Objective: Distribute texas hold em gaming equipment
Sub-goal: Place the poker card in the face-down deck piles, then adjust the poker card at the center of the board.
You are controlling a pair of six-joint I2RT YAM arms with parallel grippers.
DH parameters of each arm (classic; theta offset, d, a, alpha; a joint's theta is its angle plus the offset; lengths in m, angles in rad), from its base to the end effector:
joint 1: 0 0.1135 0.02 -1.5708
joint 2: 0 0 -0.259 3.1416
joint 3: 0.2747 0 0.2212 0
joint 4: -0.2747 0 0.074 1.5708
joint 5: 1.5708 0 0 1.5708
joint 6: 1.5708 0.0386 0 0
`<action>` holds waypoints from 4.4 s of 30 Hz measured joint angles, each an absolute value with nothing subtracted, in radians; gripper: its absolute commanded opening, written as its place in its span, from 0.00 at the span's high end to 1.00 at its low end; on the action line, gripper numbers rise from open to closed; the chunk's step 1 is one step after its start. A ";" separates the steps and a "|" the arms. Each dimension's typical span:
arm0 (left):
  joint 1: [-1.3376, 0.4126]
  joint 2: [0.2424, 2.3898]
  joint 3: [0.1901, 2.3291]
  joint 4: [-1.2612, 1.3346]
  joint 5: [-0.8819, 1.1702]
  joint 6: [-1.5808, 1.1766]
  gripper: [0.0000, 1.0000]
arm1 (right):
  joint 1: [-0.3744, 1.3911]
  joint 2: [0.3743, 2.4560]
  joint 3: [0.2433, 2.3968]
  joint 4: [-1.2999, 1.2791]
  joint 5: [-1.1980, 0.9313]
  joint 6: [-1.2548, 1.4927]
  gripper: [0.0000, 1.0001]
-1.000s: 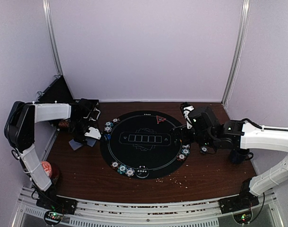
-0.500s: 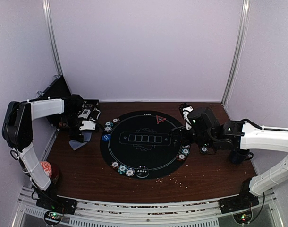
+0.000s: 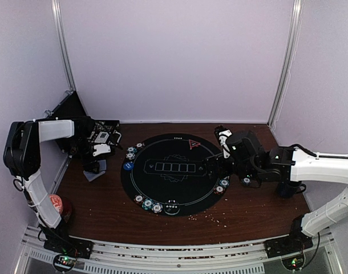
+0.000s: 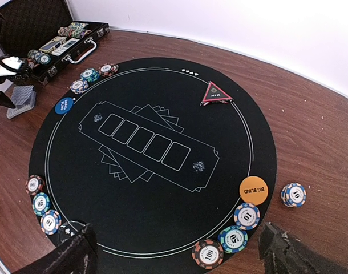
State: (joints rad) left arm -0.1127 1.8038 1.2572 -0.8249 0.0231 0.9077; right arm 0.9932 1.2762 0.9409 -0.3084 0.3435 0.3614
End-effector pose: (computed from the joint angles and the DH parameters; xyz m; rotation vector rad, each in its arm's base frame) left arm 0.3131 -0.0363 0.1957 1.4425 2.5707 0.0827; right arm 0.1495 0.2056 0.2817 -0.4998 2.1405 0.3900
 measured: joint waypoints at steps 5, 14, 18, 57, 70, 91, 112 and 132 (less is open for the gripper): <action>-0.096 1.805 1.257 -0.825 0.023 0.859 0.33 | 0.999 1.276 0.941 -0.308 0.340 0.361 0.00; -0.083 1.830 1.257 -0.825 0.012 0.773 0.33 | 1.005 1.276 0.941 -0.308 0.340 0.361 0.00; -0.072 1.865 1.267 -0.841 0.011 0.741 0.33 | 1.006 1.276 0.941 -0.308 0.340 0.361 0.00; -0.043 1.887 1.325 -0.867 0.027 0.672 0.02 | 1.027 1.271 0.941 -0.308 0.342 0.345 0.00; -0.032 1.938 1.313 -0.864 0.028 0.667 0.02 | 1.028 1.272 0.941 -0.309 0.350 0.344 0.00; -0.027 1.949 1.294 -0.858 0.020 0.680 0.27 | 1.033 1.272 0.941 -0.309 0.363 0.344 0.00; -0.025 1.909 1.254 -0.828 0.046 0.709 0.38 | 1.033 1.275 0.941 -0.309 0.374 0.344 0.00; -0.018 1.910 1.222 -0.788 0.062 0.749 0.28 | 1.035 1.287 0.941 -0.309 0.379 0.344 0.00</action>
